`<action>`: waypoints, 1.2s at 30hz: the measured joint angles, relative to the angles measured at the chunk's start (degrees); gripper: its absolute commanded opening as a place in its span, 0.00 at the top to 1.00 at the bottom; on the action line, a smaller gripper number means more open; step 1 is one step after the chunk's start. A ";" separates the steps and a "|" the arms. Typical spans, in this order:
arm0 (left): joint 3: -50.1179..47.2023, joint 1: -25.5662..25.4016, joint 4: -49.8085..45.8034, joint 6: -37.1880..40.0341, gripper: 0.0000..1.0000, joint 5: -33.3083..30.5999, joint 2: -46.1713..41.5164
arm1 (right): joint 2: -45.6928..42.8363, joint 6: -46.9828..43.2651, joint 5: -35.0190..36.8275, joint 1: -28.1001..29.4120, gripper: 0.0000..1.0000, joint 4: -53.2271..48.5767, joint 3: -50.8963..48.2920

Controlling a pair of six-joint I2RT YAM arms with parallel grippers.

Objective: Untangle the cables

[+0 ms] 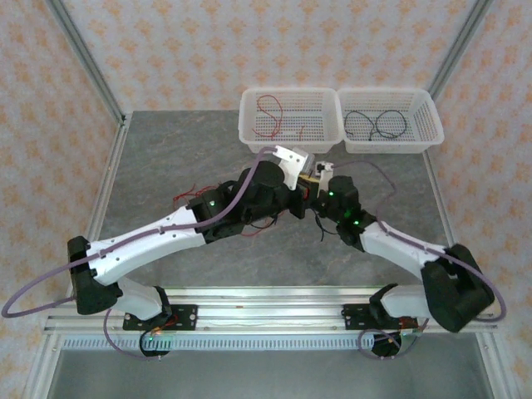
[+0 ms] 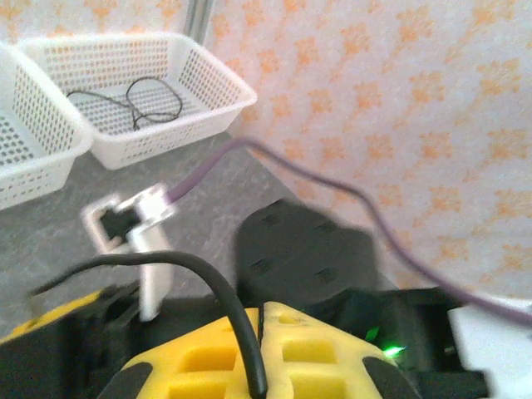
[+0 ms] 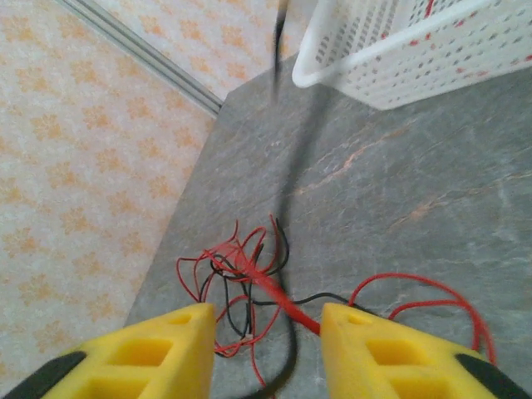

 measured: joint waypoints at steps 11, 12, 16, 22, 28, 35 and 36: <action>6.25 0.00 -1.31 0.74 1.00 -0.04 1.29 | 14.71 2.08 1.77 1.70 0.70 5.11 0.76; 6.93 0.00 -1.68 1.05 1.00 -0.09 1.29 | 15.43 2.27 1.79 1.70 0.70 5.64 0.76; 9.64 0.00 -2.21 1.90 1.00 -0.48 1.29 | 17.29 2.60 1.81 1.70 0.69 6.73 0.44; 12.33 0.00 -2.27 2.97 1.00 -2.05 1.27 | 17.66 2.71 2.67 1.70 0.69 7.28 -1.73; 13.03 0.00 -2.64 3.63 1.00 -3.67 1.25 | 17.46 2.64 3.76 1.70 0.64 7.06 -3.72; 12.37 0.00 -2.58 3.65 1.00 -7.80 1.18 | 5.49 -0.90 8.74 1.70 0.47 -0.74 -6.23; 12.04 0.00 -2.60 3.65 1.00 -8.46 1.18 | 3.04 -1.55 9.53 1.70 0.46 -1.95 -6.58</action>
